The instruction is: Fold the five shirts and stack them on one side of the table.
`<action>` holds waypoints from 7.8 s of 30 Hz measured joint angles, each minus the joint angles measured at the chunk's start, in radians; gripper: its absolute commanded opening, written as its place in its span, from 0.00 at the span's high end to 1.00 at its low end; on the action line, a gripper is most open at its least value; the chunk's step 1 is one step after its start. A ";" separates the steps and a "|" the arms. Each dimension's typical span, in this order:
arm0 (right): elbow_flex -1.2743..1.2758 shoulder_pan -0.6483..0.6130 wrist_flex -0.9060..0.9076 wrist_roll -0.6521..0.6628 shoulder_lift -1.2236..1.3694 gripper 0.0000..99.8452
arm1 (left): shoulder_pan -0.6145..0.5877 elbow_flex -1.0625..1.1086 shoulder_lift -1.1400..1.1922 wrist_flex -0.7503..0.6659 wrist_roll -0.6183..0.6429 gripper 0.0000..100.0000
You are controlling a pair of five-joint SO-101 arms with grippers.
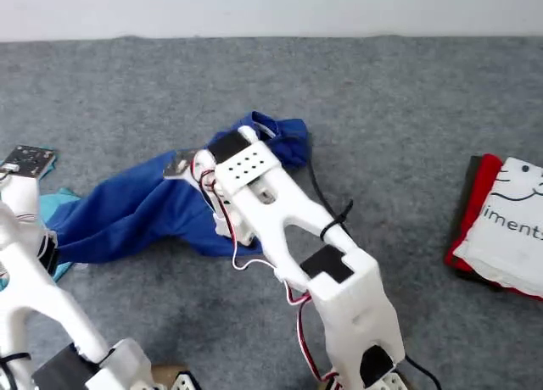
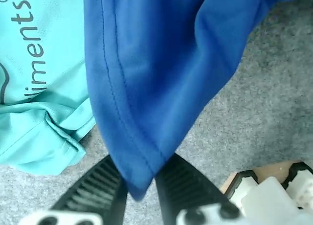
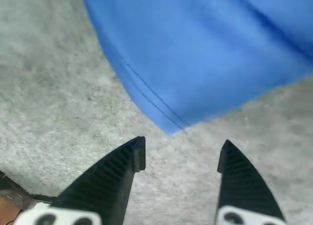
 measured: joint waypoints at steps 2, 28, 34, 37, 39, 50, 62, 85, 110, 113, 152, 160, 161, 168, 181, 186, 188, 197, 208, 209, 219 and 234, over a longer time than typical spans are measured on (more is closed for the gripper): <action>0.000 0.002 0.000 0.000 0.040 0.75 | 0.000 0.000 0.000 0.000 0.000 0.99; -0.026 0.011 -0.129 -0.003 0.201 0.99 | 0.000 0.000 0.000 0.000 0.000 0.99; -0.080 0.020 -0.091 0.021 0.216 0.99 | 0.000 0.000 0.000 0.000 0.000 0.99; -0.146 0.025 -0.034 0.025 0.203 0.99 | 0.002 0.000 0.000 0.000 0.000 0.99; -0.196 0.043 -0.003 0.025 0.155 0.99 | 0.017 -0.005 0.000 0.000 0.006 0.99; -0.233 0.244 -0.002 0.092 -0.377 0.99 | 0.353 -0.213 0.000 0.021 0.344 0.98; -0.233 0.466 -0.066 0.302 -0.865 0.99 | 0.551 -0.709 0.000 0.021 0.502 0.98; -0.235 0.658 -0.589 0.562 -1.071 0.99 | 0.667 -1.115 -0.020 0.031 0.439 0.98; -0.235 0.853 -0.683 0.623 -1.189 0.99 | 0.644 -1.076 -0.253 0.031 0.287 0.99; -0.236 0.876 -0.617 0.623 -1.254 0.99 | 0.644 -1.077 -0.316 0.031 0.285 0.99; 0.586 0.720 -0.930 0.623 -0.888 0.99 | 0.644 0.066 0.043 -0.752 0.272 0.99; 0.586 0.718 -1.247 0.623 -0.736 0.99 | 0.644 -0.201 0.316 -0.790 0.272 0.99; 0.586 0.718 -1.283 0.623 -0.717 0.99 | 0.644 -0.239 0.353 -0.790 0.272 0.99; 0.582 0.710 -1.510 0.623 -0.614 0.99 | 0.644 -0.479 0.542 -0.790 0.272 0.99; 0.327 0.692 -1.551 0.624 -0.402 0.99 | 0.655 -0.779 0.669 -0.654 0.272 0.99; 0.322 0.692 -1.395 0.624 -0.402 0.99 | 0.655 -0.815 0.669 -0.488 0.272 0.99; 0.322 0.692 -1.287 0.624 -0.407 0.99 | 0.655 -0.815 0.669 -0.417 0.272 0.99; 0.322 0.683 -0.807 0.664 -0.546 0.99 | 0.655 -0.816 0.675 -0.100 0.051 0.99; 0.313 0.683 -0.316 0.703 -0.657 0.99 | 0.655 -0.632 0.675 0.020 -0.129 0.98; 0.313 0.683 -0.278 0.704 -0.663 0.99 | 0.655 -0.595 0.675 0.020 -0.138 0.98; 0.313 0.683 -0.006 0.631 -0.677 0.99 | 0.618 -0.459 0.675 0.020 -0.149 0.95; 0.706 0.621 -0.003 0.598 -0.895 0.99 | 0.578 -0.456 0.675 0.020 -0.149 0.96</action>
